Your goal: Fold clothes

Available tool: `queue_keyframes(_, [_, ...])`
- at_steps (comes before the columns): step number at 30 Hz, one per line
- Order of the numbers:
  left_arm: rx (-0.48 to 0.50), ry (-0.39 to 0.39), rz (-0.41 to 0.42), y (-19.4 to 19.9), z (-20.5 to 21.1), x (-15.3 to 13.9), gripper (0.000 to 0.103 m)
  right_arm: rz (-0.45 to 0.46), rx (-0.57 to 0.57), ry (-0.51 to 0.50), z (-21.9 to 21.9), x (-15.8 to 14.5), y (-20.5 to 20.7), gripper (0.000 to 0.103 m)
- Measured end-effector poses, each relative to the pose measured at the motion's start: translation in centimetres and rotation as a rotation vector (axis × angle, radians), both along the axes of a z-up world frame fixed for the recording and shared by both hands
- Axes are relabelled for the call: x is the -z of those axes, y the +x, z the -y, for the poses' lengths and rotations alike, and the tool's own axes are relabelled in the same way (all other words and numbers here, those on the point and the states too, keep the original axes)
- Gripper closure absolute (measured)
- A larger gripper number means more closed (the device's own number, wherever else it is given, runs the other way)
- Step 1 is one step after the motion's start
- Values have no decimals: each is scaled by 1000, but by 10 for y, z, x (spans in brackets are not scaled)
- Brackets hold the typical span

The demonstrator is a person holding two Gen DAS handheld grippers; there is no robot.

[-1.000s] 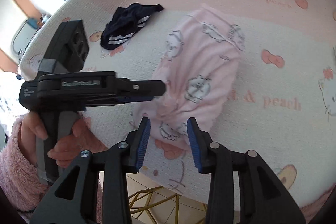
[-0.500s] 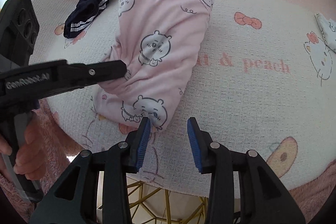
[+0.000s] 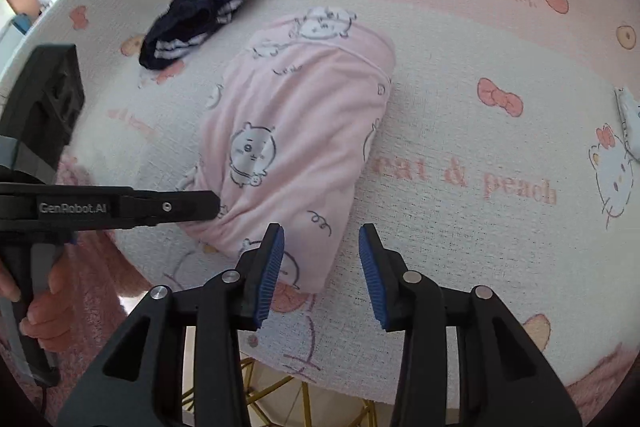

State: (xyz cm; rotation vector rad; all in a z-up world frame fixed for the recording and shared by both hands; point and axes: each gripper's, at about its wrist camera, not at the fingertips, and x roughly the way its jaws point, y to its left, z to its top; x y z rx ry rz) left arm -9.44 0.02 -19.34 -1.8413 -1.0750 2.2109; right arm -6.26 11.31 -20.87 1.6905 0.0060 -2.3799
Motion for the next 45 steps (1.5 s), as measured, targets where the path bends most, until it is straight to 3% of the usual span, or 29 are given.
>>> queue_keyframes(3, [-31,-68,34,7,17,-7,67,29,24,-12,-5,8,0,60])
queue_keyframes(6, [-48,-154,-8,16,30,-31,67,48,51,-37,-12,11,1,59])
queue_keyframes(10, [47,-100,-121,4,11,-43,67,11,73,-62,-18,-6,2,59])
queue_keyframes(12, [107,-81,-110,-6,-6,-32,67,16,62,-38,-14,-2,-1,59])
queue_keyframes(14, [146,-183,-43,-16,-23,-19,67,28,45,2,-8,5,-4,59])
queue_keyframes(15, [147,-219,-15,-17,-25,-15,67,31,35,32,-5,10,-5,59])
queue_keyframes(18, [103,-218,21,-12,-15,-12,65,46,43,53,-12,12,-1,54])
queue_keyframes(21, [59,-215,11,-6,-5,-24,65,69,60,70,-21,9,4,54])
queue_keyframes(24, [64,-225,-81,-17,-5,-44,65,51,60,53,-28,-5,5,55])
queue_keyframes(29, [82,-252,-133,-62,-6,-38,65,-147,90,3,-24,-61,-38,54])
queue_keyframes(31, [89,-263,-154,-79,-7,-35,65,-184,99,-10,-17,-71,-63,54])
queue_keyframes(35, [104,-285,-196,-115,-8,-30,65,-148,102,26,-1,-54,-106,55])
queue_keyframes(38, [85,-329,-189,-114,-8,-13,58,-80,87,83,9,-23,-118,55])
queue_keyframes(41, [67,-338,-161,-115,2,-13,60,-71,146,0,-4,-15,-115,54])
queue_keyframes(45, [-29,-318,-186,-112,28,-23,60,-68,311,-170,-43,-28,-112,54])
